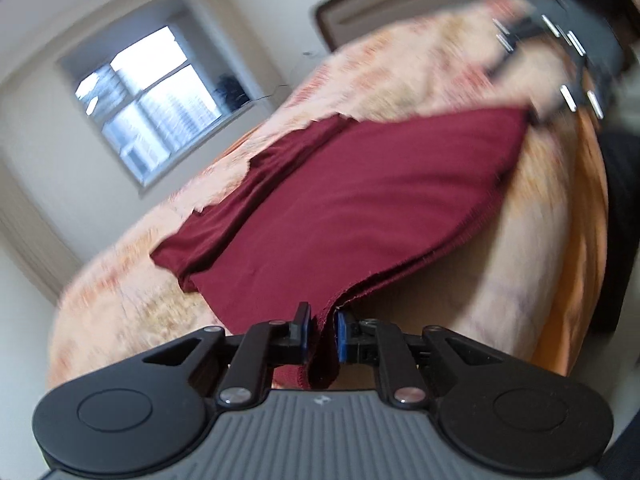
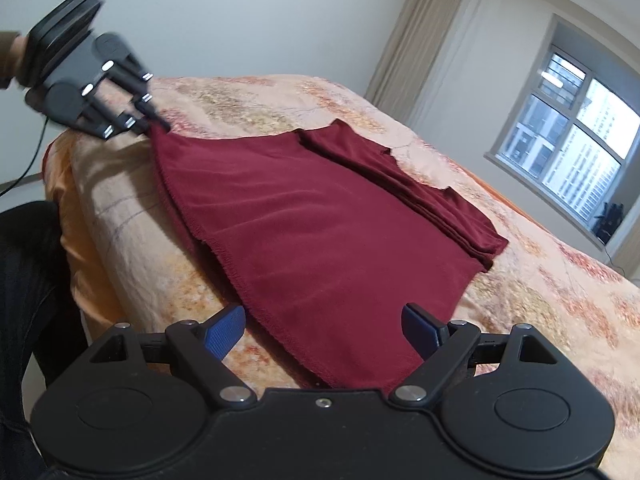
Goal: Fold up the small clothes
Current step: 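Grasp the opposite side edge with the right tool while the left tool holds its edge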
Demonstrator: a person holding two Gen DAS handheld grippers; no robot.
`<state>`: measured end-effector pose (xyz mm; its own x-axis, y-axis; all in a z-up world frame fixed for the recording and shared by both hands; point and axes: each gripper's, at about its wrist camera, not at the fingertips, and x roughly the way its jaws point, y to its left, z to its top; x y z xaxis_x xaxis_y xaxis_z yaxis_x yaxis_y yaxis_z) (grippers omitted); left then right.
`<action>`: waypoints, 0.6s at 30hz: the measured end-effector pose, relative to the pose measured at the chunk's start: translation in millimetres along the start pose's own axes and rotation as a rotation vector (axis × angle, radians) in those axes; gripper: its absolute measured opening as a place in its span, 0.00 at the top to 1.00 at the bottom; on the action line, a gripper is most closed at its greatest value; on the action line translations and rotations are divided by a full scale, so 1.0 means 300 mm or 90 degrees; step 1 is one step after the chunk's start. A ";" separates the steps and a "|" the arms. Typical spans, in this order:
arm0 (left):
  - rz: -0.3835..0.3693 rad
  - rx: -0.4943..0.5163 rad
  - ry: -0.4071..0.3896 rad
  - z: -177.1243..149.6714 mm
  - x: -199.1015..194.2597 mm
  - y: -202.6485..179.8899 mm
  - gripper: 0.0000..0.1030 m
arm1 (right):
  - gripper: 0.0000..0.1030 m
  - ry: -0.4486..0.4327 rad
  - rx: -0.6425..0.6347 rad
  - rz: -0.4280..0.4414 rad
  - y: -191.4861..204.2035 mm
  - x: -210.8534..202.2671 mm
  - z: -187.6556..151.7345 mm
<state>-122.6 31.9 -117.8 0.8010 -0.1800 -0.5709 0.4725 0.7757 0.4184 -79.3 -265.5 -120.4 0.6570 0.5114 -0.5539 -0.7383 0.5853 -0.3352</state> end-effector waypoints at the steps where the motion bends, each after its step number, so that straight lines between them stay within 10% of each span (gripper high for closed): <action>1: -0.007 -0.034 0.000 0.006 0.004 0.028 0.86 | 0.21 0.001 -0.009 0.002 0.003 0.006 0.000; 18: -0.050 -0.283 0.013 0.018 0.087 0.214 0.86 | 0.61 0.050 -0.217 -0.040 0.078 0.064 -0.093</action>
<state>-69.3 73.9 -102.1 0.7593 -0.2409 -0.6046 0.3245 0.9454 0.0308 -88.3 -259.7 -160.2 0.6988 0.4237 -0.5763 -0.7140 0.3639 -0.5982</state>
